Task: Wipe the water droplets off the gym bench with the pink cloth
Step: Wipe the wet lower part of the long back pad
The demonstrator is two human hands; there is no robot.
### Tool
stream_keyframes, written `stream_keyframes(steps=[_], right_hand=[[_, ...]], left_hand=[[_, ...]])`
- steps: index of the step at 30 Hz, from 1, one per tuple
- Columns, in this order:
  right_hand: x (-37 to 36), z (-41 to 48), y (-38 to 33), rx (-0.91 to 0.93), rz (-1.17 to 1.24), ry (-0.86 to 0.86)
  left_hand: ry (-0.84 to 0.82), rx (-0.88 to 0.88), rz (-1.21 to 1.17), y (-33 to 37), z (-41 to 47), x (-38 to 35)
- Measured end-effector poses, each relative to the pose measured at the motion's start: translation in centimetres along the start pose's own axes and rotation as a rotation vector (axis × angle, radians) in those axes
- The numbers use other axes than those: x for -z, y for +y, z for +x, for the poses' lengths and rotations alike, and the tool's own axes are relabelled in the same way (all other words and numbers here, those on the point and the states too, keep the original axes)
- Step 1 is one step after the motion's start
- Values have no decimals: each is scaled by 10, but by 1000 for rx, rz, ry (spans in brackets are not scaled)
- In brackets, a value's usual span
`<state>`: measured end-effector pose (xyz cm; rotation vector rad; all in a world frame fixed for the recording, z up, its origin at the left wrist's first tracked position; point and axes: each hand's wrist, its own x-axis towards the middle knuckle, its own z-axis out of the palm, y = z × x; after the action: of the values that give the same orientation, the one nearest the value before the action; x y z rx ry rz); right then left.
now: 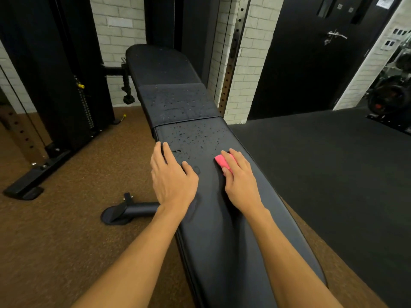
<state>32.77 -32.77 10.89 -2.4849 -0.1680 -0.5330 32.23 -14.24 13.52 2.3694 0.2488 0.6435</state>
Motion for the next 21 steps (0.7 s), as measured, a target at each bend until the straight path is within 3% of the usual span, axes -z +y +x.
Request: stream_keyframes(steps=[12,21], right_hand=[[-3,13,-6,-110,-9,39],[3,84,-9,-200,-9,29]], left_hand=[[-29,-5,-64,-8,24,-4],[-57,-12,-6,-4,25,-3]])
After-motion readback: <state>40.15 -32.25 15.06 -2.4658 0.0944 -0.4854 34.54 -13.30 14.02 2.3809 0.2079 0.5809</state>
